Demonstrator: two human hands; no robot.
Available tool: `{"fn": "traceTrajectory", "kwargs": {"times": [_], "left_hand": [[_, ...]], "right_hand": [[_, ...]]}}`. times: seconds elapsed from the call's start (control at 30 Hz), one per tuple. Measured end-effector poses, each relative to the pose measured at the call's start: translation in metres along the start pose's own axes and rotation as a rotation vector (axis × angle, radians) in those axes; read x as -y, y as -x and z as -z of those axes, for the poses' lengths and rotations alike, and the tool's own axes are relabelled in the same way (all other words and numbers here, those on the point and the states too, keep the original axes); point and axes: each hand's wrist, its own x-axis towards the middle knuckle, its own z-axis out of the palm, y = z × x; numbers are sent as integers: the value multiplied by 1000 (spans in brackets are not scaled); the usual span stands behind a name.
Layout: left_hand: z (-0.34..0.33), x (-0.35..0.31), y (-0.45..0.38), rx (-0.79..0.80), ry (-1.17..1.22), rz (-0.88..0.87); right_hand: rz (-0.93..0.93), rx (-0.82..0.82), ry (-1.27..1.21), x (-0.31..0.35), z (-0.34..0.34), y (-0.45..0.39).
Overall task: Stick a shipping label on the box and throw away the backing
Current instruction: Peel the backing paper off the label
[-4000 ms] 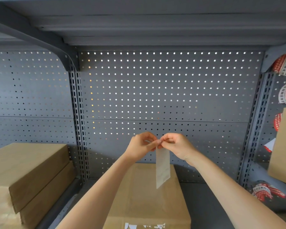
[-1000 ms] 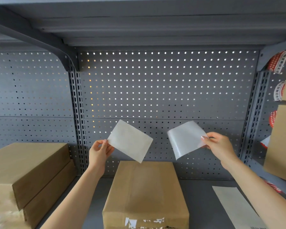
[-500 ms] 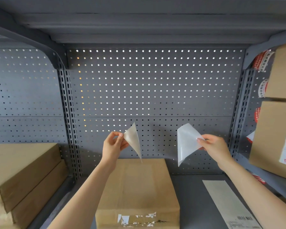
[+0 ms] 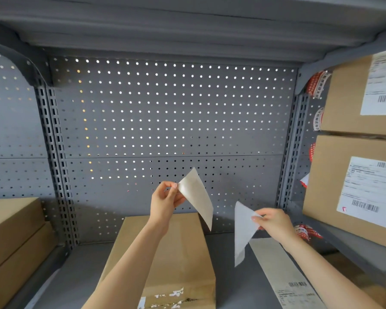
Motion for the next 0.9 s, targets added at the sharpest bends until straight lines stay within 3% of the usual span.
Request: {"fn": "traceTrajectory", "kwargs": {"times": [0.53,0.9], "left_hand": [[10,4,-9,3,-42,7],[39,-29,-5,-39,-203,-88]], "right_hand": [[-8,78,64,2,-29,-5],[149,165,-295,107,-29,-7]]}}
